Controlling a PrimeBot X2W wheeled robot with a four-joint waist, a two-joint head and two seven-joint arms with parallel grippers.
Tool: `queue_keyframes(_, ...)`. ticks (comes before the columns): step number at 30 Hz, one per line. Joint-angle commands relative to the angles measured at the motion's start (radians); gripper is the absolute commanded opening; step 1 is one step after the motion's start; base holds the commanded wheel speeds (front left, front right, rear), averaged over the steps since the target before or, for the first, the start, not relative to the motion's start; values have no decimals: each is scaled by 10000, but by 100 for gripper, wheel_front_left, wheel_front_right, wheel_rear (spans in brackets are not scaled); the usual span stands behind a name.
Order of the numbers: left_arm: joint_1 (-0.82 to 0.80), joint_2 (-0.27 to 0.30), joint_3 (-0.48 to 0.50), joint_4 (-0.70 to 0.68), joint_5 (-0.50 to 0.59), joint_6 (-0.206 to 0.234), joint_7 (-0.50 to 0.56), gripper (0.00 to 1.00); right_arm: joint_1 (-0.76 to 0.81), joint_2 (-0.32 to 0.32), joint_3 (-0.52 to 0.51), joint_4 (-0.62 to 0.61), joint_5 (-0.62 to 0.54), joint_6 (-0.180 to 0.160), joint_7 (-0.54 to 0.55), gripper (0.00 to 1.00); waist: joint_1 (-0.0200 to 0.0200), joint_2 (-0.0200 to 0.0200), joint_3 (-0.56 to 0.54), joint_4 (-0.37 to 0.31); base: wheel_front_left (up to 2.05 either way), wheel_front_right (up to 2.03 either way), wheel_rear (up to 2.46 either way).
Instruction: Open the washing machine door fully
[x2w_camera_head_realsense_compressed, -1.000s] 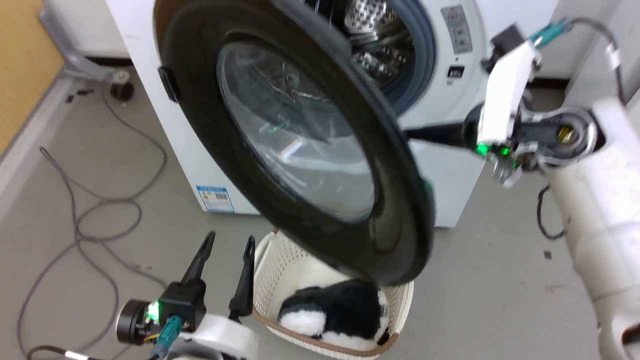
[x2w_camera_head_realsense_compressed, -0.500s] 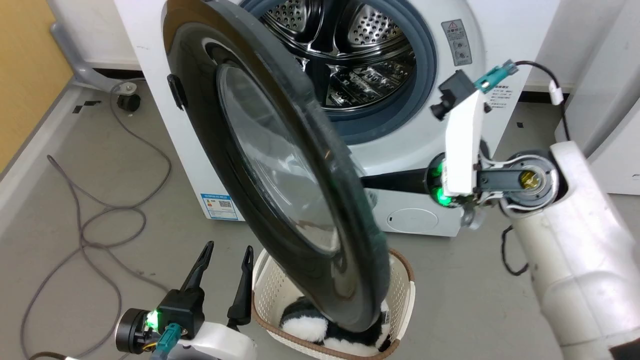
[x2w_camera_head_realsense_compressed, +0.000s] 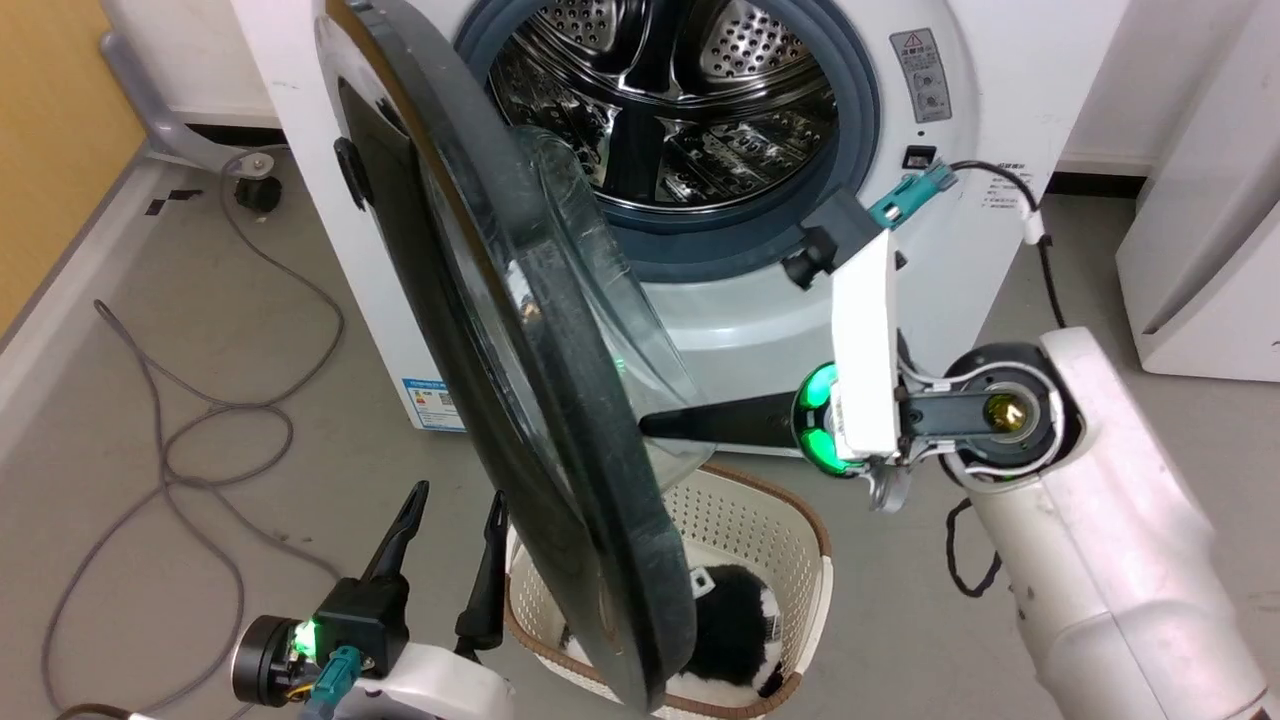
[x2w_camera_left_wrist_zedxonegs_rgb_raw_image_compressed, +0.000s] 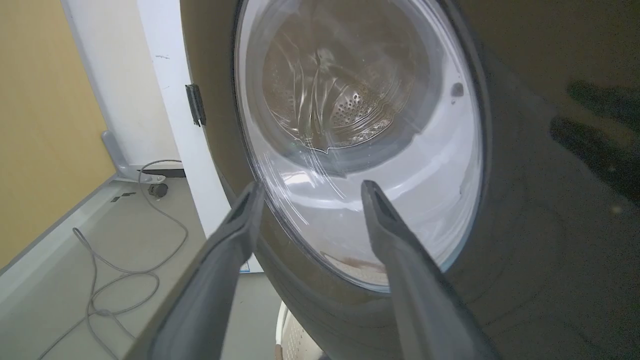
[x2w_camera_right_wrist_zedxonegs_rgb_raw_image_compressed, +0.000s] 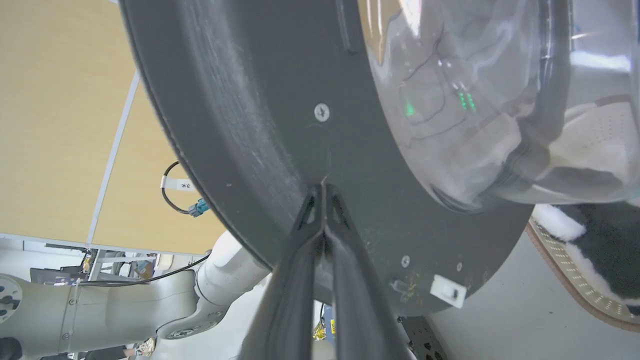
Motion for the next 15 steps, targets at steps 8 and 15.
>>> queue_keyframes(8,134,-55,87,11,44,-57,-42,100,532,98,2,-330,258,10,-1649,100,1,0,9,-99,0,0,0)
queue_keyframes(15,199,-80,167,32,28,-36,-42,100,1281,99,-996,-405,-312,10,-5200,100,1,0,-90,-281,0,0,0)
